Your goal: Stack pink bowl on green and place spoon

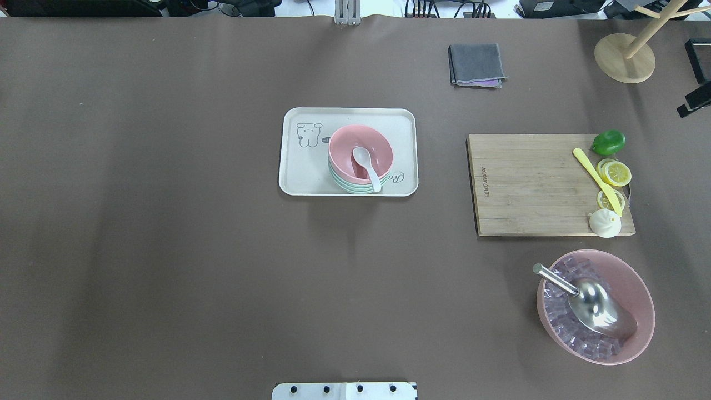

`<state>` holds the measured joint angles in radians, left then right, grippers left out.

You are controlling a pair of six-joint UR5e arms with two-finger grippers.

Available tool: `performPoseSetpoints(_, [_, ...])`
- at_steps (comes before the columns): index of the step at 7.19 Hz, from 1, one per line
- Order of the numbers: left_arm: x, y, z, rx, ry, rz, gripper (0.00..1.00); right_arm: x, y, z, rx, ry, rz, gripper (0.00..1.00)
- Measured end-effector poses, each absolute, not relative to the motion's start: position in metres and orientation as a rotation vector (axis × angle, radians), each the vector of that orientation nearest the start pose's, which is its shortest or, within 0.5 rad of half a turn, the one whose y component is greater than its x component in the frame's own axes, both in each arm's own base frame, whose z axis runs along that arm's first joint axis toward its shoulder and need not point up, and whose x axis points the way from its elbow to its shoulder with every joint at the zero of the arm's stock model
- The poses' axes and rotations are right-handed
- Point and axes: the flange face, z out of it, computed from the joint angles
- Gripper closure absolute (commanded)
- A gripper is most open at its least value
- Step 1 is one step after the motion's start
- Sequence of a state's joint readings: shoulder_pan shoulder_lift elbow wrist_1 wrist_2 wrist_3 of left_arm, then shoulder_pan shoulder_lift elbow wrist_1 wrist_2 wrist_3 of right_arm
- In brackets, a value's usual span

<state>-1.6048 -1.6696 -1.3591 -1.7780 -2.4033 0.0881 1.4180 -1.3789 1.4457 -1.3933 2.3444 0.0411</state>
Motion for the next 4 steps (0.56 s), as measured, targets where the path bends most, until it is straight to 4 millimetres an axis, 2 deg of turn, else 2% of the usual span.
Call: performPoseSetpoints(4, [-0.0833,-0.5380,0.6836,0.118,0.831,-0.002,0.02,-0.0198,-0.5883,0.6090,0.153,-0.792,-0.211,0.00])
